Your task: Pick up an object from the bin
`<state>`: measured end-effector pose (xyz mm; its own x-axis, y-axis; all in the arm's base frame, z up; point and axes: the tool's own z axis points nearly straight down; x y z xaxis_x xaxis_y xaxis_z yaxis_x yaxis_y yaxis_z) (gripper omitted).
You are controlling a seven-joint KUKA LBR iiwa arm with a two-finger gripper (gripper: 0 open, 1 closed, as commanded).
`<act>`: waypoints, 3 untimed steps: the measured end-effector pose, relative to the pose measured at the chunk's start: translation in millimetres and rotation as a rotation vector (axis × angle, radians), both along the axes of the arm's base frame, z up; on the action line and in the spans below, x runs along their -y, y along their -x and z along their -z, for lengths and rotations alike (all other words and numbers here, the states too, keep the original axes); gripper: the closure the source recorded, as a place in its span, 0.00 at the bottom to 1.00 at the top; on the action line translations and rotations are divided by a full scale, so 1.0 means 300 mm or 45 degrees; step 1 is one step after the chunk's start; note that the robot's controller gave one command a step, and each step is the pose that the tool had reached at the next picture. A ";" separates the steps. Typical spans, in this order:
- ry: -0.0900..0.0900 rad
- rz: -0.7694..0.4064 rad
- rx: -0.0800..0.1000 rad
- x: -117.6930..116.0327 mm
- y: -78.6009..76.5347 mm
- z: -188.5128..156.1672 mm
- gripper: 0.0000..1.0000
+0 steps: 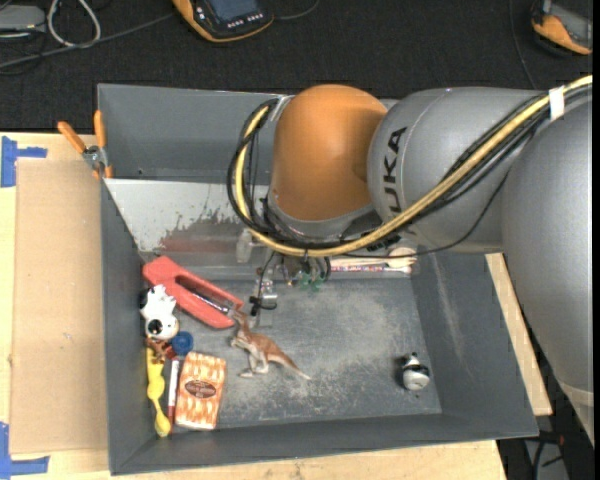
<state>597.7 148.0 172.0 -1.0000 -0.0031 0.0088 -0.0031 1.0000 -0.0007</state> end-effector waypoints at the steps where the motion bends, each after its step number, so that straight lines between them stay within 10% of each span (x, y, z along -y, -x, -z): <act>1: -0.002 0.004 0.010 0.002 -0.007 -0.015 0.00; 3: -0.005 -0.213 0.015 0.151 0.164 0.283 0.00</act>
Offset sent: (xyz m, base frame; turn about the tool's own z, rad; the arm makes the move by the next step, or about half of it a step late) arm -0.0220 -0.0421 -0.1020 0.0338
